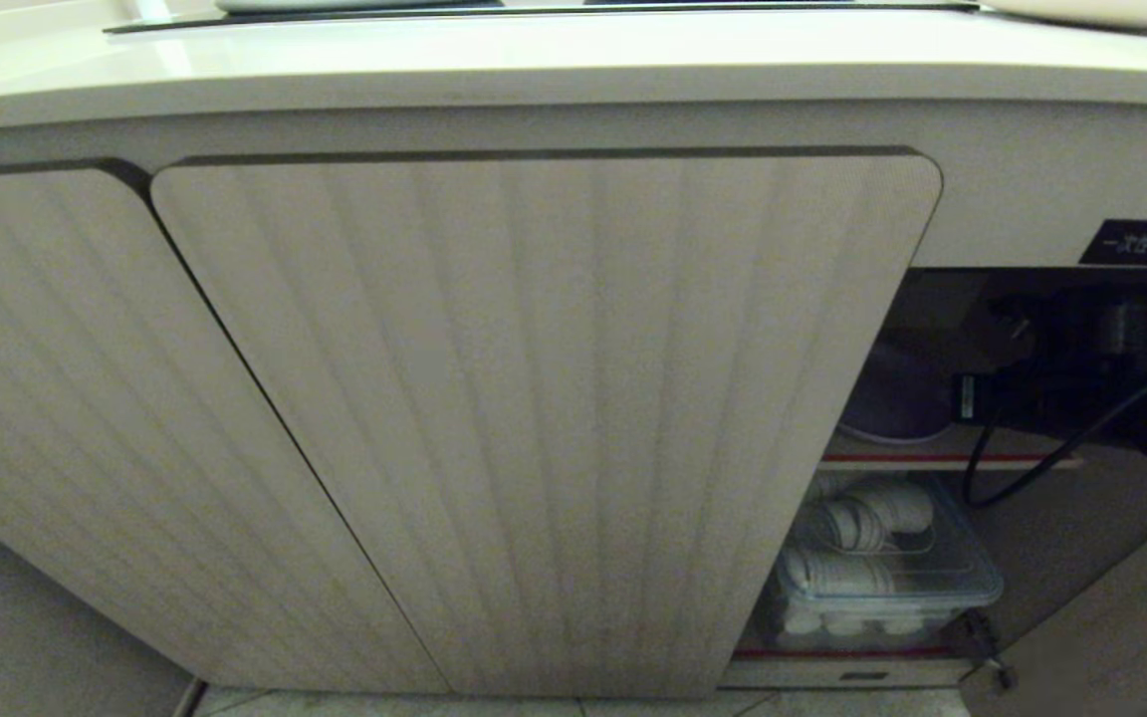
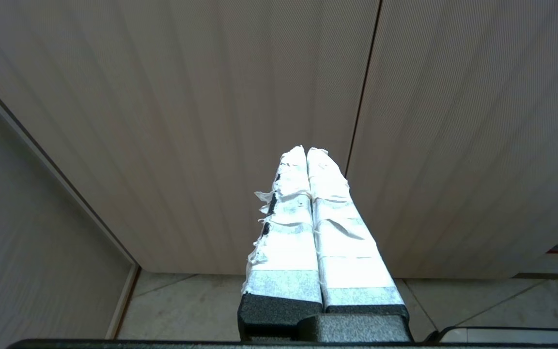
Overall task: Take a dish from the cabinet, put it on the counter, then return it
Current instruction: Take the plate from the cabinet
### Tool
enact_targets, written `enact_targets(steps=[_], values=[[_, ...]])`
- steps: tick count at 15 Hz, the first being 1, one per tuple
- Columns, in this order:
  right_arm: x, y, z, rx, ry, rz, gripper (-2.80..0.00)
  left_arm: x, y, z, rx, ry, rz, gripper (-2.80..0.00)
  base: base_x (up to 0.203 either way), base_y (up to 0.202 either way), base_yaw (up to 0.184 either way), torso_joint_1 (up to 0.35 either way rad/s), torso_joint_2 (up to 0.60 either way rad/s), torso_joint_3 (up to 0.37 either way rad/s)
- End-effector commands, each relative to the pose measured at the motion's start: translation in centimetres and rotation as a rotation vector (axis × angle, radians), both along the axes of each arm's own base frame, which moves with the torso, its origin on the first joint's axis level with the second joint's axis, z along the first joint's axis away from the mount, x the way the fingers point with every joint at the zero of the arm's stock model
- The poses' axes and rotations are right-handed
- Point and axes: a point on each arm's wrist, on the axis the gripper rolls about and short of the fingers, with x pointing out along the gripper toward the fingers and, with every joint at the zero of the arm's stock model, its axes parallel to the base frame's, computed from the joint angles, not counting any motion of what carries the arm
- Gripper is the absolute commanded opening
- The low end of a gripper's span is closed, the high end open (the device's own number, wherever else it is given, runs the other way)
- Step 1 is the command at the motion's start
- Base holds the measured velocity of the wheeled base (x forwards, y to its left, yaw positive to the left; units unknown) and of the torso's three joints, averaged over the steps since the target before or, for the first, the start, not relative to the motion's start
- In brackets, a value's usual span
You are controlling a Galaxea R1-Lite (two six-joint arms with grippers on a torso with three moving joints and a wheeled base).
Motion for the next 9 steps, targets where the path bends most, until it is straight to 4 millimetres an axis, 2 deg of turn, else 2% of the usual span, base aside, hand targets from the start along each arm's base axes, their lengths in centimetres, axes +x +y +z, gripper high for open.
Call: enact_targets(steps=[1, 9], values=[[0.01, 0.01, 0.06, 0.002, -0.004, 0.000, 0.00, 0.00, 0.00, 0.00, 0.000, 0.000, 0.001, -2.80, 0.000, 0.000, 0.000, 0.000, 0.00, 0.000], [-0.05, -0.04, 0.18, 0.013, 0.023, -0.006, 0.00, 0.00, 0.00, 0.00, 0.000, 0.000, 0.001, -2.80, 0.000, 0.000, 0.000, 0.000, 0.00, 0.000]])
